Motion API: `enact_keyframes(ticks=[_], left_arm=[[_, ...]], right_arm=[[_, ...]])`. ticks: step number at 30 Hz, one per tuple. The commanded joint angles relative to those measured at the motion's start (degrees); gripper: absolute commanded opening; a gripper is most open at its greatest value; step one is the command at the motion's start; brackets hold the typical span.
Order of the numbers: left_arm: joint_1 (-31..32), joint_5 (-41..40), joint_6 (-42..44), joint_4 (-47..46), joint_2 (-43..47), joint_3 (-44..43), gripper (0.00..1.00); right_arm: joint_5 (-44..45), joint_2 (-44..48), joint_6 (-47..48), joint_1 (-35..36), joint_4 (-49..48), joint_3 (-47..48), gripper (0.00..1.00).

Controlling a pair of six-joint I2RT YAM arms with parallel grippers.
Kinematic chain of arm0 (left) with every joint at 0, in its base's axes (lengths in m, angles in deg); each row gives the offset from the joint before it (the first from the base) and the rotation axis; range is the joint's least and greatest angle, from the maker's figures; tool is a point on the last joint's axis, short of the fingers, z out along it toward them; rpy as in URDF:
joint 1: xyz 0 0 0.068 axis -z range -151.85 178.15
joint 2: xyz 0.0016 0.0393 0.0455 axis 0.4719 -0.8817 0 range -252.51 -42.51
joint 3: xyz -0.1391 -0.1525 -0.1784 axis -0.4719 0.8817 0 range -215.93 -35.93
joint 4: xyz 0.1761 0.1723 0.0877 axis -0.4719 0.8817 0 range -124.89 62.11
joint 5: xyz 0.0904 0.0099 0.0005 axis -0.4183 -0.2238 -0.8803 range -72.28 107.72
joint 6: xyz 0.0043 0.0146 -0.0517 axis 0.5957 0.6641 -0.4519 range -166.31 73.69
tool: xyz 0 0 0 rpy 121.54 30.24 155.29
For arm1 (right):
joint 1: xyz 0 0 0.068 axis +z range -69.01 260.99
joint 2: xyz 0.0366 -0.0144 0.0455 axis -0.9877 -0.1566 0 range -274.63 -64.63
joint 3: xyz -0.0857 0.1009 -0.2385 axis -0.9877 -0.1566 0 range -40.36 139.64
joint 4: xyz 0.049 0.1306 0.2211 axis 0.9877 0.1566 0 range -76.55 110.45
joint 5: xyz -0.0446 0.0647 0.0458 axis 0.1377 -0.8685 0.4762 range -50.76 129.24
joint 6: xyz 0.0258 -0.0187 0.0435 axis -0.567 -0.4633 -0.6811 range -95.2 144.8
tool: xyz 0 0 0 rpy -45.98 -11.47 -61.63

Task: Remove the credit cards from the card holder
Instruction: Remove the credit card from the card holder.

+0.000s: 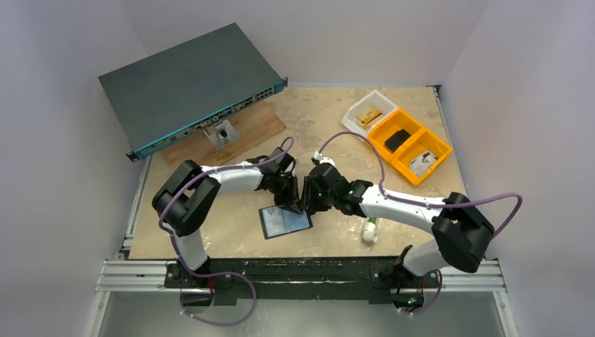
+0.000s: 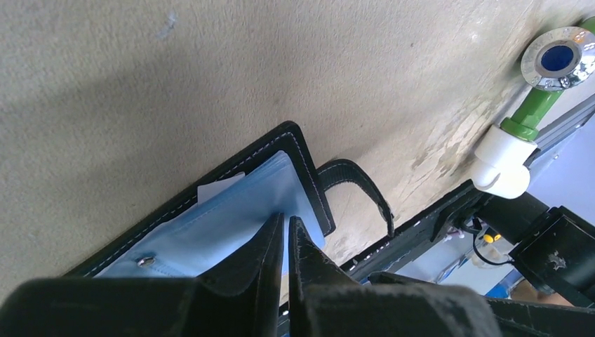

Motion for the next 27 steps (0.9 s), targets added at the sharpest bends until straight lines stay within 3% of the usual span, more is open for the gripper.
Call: enact_keyframes(ticks=[1,12,27], left_arm=[[0.9,-1.7,1.2,2.2,3.3,-0.9,0.08],[-0.2,-7.2,3.0,9.0,12.2,-1.8,0.11],[-6.1,-13.4,1.9,9.9,24.3,14.0,0.09]], right_arm=[[0.4,0.7,0.0,0.3,-1.7,0.7,0.31],[-0.8,0.9,0.5,0.9,-2.6,1.9,0.31],[-11.8,-11.6,1.4,2.4,-10.8,5.6,0.32]])
